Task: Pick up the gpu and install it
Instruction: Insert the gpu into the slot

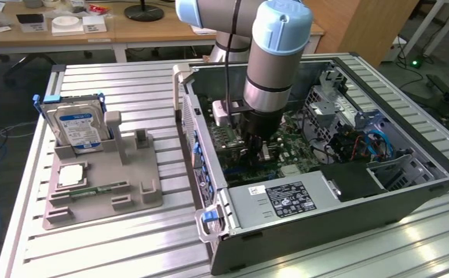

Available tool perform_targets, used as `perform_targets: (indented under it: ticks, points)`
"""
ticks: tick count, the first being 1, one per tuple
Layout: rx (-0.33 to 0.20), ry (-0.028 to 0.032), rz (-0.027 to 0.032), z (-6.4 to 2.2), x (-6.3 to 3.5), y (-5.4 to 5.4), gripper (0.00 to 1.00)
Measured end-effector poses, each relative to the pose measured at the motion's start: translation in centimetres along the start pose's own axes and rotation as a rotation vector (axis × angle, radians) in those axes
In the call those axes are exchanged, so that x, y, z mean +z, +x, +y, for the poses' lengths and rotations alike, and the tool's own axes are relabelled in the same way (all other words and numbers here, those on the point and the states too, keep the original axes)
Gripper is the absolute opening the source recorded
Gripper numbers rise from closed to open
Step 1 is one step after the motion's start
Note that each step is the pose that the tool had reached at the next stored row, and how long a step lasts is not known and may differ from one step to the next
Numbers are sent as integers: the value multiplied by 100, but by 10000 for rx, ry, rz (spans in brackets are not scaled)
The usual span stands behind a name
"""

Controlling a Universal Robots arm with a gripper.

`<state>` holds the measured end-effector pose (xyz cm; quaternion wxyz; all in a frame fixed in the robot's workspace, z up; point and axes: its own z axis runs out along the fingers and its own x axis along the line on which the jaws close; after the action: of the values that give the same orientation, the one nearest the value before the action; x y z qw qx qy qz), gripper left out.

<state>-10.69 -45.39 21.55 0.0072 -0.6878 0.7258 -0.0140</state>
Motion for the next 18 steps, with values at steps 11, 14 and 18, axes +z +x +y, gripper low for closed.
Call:
perform_targets:
  ticks: [11,14,18]
  points:
    - [1,-1,1,1,7,0,28]
    - [1,0,1,1,15,0,28]
    - [1,0,-3,1,17,0,28]
